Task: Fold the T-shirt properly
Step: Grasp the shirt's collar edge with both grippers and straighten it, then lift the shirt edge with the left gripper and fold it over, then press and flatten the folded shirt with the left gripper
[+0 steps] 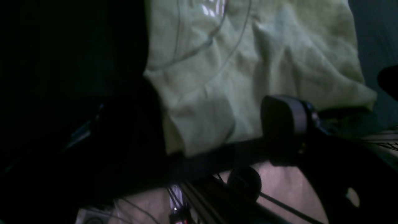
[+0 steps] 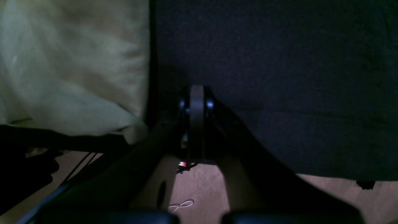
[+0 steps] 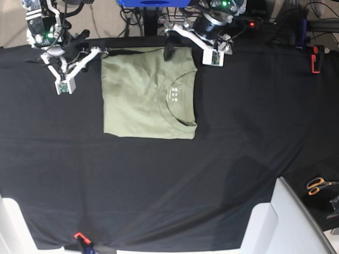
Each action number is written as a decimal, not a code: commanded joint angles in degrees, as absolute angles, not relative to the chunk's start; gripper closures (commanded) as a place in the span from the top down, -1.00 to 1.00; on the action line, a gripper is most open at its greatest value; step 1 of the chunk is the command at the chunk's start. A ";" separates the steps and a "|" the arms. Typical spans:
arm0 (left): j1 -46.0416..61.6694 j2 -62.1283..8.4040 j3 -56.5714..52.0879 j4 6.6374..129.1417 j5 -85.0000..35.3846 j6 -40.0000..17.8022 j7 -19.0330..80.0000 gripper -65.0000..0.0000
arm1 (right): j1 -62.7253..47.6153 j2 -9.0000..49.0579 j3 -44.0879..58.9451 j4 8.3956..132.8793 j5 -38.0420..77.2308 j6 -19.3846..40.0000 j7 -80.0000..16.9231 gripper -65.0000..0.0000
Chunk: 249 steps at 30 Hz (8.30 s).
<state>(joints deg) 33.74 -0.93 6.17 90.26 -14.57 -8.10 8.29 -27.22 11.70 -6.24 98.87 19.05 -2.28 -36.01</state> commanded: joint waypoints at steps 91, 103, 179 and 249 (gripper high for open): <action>35.21 -2.42 0.22 106.68 -7.08 -8.22 12.97 0.96 | -22.37 14.73 -16.13 107.12 19.21 -1.89 -35.30 -1.00; 21.85 -1.01 6.90 102.64 -7.34 -7.60 13.14 -1.00 | -17.63 15.78 -20.97 106.86 19.30 -1.98 -35.56 -1.00; -16.92 -17.19 32.40 76.09 -28.00 -1.36 58.51 -1.00 | -23.34 16.31 -16.57 107.74 19.56 -2.15 -35.30 -1.00; -22.29 -9.36 58.77 69.23 9.36 -6.20 34.07 -1.00 | -20.70 13.67 -16.13 107.47 19.38 -2.33 -35.56 -1.00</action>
